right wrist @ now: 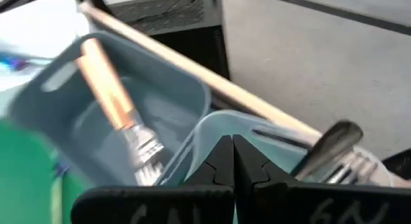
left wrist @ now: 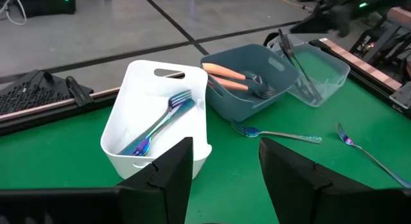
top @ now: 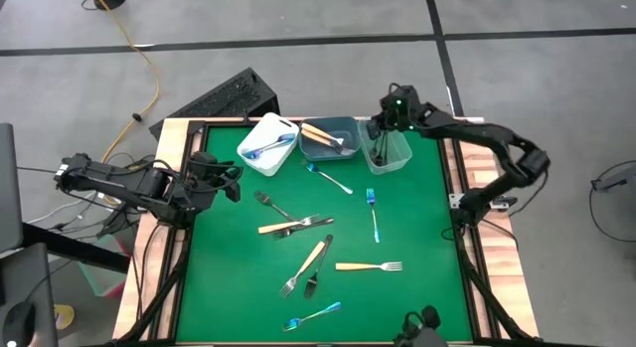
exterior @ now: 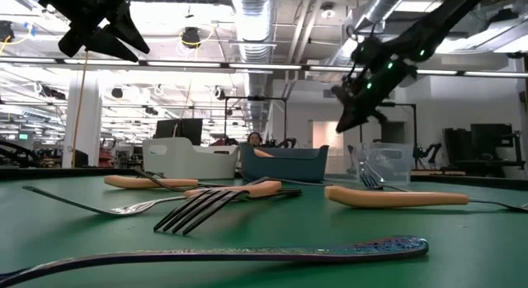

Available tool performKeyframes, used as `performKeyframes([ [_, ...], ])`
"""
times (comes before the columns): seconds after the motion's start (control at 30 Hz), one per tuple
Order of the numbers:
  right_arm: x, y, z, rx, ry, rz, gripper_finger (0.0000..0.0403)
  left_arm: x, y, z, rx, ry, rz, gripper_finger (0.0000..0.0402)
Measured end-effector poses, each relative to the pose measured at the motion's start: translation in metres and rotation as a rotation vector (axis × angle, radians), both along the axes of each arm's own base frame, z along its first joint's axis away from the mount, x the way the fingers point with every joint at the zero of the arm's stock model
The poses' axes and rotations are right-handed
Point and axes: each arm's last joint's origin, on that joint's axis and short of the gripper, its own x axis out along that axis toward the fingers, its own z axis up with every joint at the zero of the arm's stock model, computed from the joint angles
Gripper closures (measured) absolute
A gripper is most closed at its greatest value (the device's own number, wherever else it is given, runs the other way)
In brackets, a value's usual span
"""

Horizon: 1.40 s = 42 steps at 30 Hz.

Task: Sort silverware by color (type)
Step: Put the blue fork into the white bin

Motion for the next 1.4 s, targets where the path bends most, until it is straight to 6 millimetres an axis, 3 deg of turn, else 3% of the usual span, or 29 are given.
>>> performKeyframes([
  [0.13, 0.001, 0.029, 0.015, 0.012, 0.044, 0.097, 0.0395, 0.0, 0.0, 0.0, 0.0, 0.0, 0.0, 0.0239],
  [0.27, 0.015, 0.056, 0.013, 0.03, 0.109, 0.23, 0.0395, 0.0, 0.0, 0.0, 0.003, 0.0, 0.002, 0.0239],
  [0.4, 0.034, 0.076, 0.006, 0.037, 0.121, 0.322, 0.0395, 0.0, 0.0, 0.0, 0.004, 0.0, 0.003, 0.0239],
  [0.57, 0.054, 0.09, -0.018, 0.086, 0.188, 0.397, 0.0395, 0.0, 0.0, 0.0, 0.006, 0.0, 0.004, 0.0239],
  [0.7, 0.061, 0.089, -0.043, 0.129, 0.284, 0.386, 0.0395, 0.0, 0.0, 0.0, 0.003, 0.001, 0.001, 0.0239],
  [0.9, 0.051, 0.081, -0.055, 0.17, 0.394, 0.309, 0.0399, 0.0, 0.0, 0.0, -0.003, 0.002, -0.004, 0.0239],
  [1.27, 0.044, 0.074, -0.041, 0.113, 0.372, 0.287, 0.0398, 0.0, 0.0, 0.0, 0.017, -0.001, 0.014, 0.0239],
  [1.4, 0.046, 0.082, -0.03, 0.111, 0.31, 0.345, 0.0398, 0.0, 0.0, 0.0, 0.014, -0.001, 0.012, 0.0239],
])
